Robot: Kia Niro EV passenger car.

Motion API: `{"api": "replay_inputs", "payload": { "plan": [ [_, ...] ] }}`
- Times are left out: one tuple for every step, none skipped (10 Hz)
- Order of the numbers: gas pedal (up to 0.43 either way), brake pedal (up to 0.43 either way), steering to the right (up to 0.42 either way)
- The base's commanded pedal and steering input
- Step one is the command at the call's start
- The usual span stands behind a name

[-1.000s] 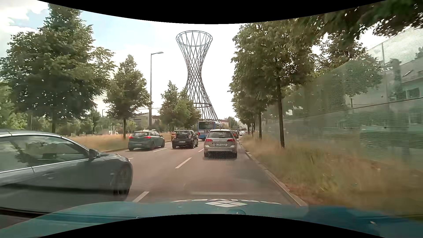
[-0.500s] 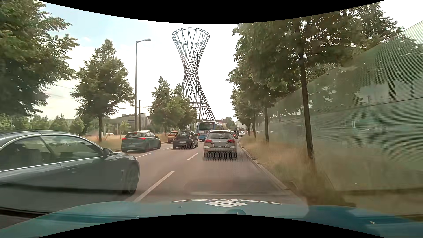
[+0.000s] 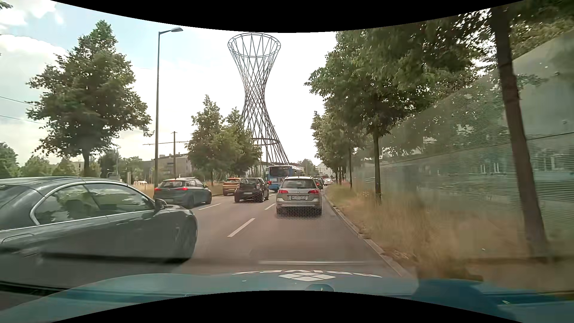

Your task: Follow the waypoints while adhering to traffic rules and regulations

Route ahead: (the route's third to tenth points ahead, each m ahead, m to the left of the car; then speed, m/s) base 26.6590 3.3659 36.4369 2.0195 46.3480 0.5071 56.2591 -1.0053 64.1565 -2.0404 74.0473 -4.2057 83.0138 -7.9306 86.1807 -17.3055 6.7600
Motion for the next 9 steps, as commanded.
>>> {"api": "replay_inputs", "payload": {
  "plan": [
    [0.13, 0.0, 0.012],
    [0.13, 0.0, 0.012],
    [0.157, 0.0, 0.012],
    [0.157, 0.0, 0.012],
    [0.157, 0.0, 0.012],
    [0.169, 0.0, 0.012],
    [0.228, 0.0, 0.014],
    [0.228, 0.0, 0.014],
    [0.228, 0.0, 0.013]
  ]
}}
